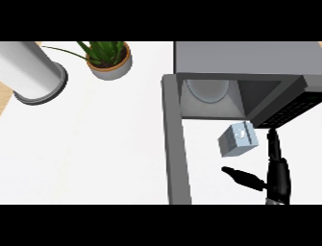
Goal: Pick up the milk, place it into the microwave and close the microwave
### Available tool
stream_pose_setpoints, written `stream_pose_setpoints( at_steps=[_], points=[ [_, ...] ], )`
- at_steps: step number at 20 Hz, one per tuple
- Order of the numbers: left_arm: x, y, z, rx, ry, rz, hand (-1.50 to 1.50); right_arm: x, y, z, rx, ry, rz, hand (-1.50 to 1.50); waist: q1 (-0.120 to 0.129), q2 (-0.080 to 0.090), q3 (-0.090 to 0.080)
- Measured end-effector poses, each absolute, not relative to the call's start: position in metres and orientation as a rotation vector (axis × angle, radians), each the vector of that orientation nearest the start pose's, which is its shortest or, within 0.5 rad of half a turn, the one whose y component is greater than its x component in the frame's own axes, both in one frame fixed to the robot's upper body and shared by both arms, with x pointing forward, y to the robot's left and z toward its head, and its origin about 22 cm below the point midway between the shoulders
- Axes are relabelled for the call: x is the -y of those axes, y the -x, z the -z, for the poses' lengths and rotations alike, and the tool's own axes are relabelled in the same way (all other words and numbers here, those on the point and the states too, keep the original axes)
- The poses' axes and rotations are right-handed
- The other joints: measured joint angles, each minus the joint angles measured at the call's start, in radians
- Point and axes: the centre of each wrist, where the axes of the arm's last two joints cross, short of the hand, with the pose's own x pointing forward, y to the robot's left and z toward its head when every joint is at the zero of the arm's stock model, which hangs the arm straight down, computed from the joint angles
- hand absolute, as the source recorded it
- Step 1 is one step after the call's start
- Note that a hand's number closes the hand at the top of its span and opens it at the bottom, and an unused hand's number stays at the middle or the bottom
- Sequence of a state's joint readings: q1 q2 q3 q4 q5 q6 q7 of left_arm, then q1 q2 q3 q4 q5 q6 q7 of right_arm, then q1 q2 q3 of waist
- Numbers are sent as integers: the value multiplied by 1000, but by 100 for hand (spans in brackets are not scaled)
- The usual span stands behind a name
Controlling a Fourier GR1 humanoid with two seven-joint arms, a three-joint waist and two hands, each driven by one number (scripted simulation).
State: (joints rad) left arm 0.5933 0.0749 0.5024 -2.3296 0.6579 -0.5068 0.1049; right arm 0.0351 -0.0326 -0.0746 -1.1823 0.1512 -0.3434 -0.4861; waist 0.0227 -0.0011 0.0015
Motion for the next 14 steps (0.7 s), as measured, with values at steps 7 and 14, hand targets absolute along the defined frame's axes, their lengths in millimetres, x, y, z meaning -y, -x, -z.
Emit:
stream_pose_setpoints(
  at_steps=[7,14],
  points=[
    [-353,-50,-117,1868,85,-41,-150,276,-215,127,1634,492,-3,-150,1,1,1],
    [-356,-44,-116,1869,106,-60,-150,275,-229,148,1672,424,44,-150,3,2,1]
  ],
)
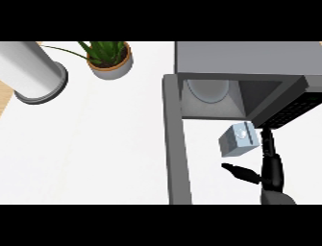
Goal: Pick up the milk, place it into the microwave and close the microwave
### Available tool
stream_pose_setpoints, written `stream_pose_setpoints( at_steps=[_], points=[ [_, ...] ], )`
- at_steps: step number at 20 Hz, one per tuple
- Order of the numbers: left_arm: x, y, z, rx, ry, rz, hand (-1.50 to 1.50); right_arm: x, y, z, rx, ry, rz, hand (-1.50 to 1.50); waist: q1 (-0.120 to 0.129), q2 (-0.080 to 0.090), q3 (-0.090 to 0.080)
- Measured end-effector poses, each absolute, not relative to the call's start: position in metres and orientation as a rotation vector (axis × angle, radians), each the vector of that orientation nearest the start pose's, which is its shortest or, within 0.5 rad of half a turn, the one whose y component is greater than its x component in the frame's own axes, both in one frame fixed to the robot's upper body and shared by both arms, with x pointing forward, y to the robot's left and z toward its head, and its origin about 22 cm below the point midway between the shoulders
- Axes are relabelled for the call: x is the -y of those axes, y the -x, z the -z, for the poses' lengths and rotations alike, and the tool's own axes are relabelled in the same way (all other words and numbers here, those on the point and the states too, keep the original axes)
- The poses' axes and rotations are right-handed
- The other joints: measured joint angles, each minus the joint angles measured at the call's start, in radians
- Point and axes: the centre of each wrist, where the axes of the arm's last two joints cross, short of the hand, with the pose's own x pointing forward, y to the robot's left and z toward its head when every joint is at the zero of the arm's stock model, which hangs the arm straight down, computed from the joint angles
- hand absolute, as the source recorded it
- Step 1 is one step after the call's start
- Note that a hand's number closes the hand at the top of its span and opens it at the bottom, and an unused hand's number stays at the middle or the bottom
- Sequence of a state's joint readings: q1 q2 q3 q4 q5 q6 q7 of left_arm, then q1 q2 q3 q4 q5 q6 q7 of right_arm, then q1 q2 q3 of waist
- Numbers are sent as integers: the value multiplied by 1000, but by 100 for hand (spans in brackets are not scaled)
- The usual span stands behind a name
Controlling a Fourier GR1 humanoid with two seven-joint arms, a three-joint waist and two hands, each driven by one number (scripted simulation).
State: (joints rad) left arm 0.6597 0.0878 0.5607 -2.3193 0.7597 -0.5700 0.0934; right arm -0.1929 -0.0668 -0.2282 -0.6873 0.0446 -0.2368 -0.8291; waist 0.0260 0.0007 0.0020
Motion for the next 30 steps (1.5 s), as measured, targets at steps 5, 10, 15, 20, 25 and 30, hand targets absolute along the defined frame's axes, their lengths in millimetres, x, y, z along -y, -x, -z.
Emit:
stream_pose_setpoints(
  at_steps=[5,10,15,20,25,30],
  points=[
    [-357,-40,-116,1868,125,-58,-150,273,-233,157,1714,366,85,150,-2,-3,-4],
    [-363,-47,-120,1888,153,-48,-150,263,-238,164,1739,318,47,150,-7,-4,-6],
    [-361,-43,-120,1883,155,-71,-150,259,-242,166,1754,288,30,150,-5,-3,-4],
    [-360,-44,-120,1887,178,-59,-150,267,-245,165,1766,196,-33,150,-1,0,-2],
    [-363,-43,-122,1888,174,-66,-150,258,-257,160,1771,100,-53,150,-4,4,1],
    [-366,-40,-124,1883,171,-70,-150,251,-286,140,1816,46,-132,150,-3,2,0]
  ],
)
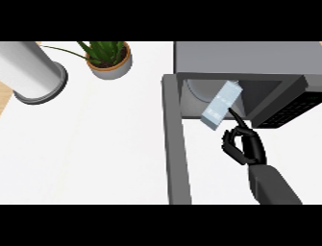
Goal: Pick up the milk, place it into the microwave and close the microwave
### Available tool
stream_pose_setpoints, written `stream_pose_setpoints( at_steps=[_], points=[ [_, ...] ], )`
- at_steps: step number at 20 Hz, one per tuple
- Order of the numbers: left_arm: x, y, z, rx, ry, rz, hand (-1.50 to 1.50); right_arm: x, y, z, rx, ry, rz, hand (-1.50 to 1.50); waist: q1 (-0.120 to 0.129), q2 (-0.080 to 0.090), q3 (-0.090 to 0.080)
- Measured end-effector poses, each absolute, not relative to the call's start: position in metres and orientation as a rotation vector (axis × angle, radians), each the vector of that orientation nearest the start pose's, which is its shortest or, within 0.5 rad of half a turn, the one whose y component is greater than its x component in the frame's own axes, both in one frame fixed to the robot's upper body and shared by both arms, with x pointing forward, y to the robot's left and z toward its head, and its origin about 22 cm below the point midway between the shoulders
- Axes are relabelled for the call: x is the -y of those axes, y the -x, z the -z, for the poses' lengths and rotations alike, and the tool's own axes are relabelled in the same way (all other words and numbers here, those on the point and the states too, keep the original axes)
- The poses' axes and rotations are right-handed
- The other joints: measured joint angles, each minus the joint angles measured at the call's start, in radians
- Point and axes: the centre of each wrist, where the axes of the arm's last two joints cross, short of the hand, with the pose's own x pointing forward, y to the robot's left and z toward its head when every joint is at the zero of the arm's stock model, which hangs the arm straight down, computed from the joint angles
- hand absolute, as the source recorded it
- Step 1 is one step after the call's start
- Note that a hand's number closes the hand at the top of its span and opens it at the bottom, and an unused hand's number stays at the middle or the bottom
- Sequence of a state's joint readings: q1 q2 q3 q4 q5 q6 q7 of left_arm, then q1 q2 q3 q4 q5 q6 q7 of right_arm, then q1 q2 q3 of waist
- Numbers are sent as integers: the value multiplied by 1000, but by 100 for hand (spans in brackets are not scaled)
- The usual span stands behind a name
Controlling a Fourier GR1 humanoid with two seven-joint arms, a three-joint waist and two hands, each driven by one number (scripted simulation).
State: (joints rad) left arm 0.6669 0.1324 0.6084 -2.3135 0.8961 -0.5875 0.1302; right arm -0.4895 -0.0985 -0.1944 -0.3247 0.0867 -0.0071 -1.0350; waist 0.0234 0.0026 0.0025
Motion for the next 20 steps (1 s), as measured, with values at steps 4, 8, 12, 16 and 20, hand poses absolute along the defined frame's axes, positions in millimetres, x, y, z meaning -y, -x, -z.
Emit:
stream_pose_setpoints(
  at_steps=[4,8,12,16,20],
  points=[
    [-367,-41,-125,1882,186,-81,-150,243,-311,121,1854,53,-165,150,-1,-1,-1],
    [-369,-42,-125,1888,194,-76,-150,240,-336,100,1883,63,-178,150,2,1,-1],
    [-369,-42,-126,1896,207,-67,-150,243,-358,80,1879,90,-204,150,11,5,-1],
    [-367,-46,-124,1908,223,-59,-150,250,-382,52,1873,122,-221,150,23,12,0],
    [-367,-54,-128,1915,236,-43,-150,252,-398,31,1853,146,-223,150,36,20,1]
  ],
)
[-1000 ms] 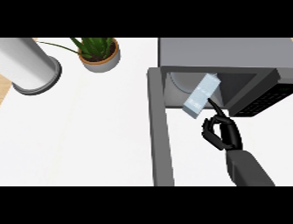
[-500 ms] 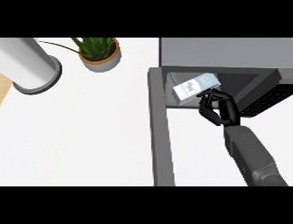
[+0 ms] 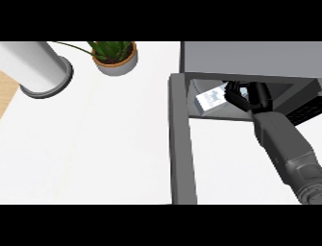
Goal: Pick up the milk, place it into the microwave and close the microwave
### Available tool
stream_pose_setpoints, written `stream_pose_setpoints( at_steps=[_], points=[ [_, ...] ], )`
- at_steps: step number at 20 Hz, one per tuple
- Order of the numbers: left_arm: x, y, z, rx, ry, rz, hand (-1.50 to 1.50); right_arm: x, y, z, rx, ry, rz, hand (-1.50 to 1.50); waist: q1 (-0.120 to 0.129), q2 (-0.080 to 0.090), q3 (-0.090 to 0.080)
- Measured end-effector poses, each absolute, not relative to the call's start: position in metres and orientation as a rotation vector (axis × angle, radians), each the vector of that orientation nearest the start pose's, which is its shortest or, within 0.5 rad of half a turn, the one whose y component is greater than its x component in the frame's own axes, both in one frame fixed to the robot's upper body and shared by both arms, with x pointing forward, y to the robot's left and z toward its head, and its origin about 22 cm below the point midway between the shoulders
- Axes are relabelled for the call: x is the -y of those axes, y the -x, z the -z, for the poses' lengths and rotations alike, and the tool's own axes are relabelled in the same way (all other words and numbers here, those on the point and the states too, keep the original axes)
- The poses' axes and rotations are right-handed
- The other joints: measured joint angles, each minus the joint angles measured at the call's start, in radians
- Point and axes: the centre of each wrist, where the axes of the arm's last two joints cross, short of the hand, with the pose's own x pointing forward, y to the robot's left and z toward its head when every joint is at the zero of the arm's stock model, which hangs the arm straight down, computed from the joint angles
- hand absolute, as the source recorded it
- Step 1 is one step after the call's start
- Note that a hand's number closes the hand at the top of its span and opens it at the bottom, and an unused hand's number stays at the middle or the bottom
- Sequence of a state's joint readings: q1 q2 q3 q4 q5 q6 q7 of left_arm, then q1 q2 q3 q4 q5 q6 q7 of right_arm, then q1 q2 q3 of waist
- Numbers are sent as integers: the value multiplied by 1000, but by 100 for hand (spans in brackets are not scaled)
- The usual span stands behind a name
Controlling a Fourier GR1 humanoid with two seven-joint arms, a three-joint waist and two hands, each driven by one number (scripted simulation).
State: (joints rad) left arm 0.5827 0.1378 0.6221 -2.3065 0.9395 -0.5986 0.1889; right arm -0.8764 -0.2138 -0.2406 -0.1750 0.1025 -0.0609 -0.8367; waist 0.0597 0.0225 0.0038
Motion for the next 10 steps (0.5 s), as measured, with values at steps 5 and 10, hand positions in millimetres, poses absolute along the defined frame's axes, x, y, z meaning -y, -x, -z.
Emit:
stream_pose_setpoints(
  at_steps=[5,10],
  points=[
    [-368,-62,-131,1937,245,-18,-150,258,-411,10,1842,211,-272,150,16,8,0],
    [-368,-70,-136,1948,262,3,-150,264,-421,-9,1840,381,-317,150,37,21,1]
  ],
)
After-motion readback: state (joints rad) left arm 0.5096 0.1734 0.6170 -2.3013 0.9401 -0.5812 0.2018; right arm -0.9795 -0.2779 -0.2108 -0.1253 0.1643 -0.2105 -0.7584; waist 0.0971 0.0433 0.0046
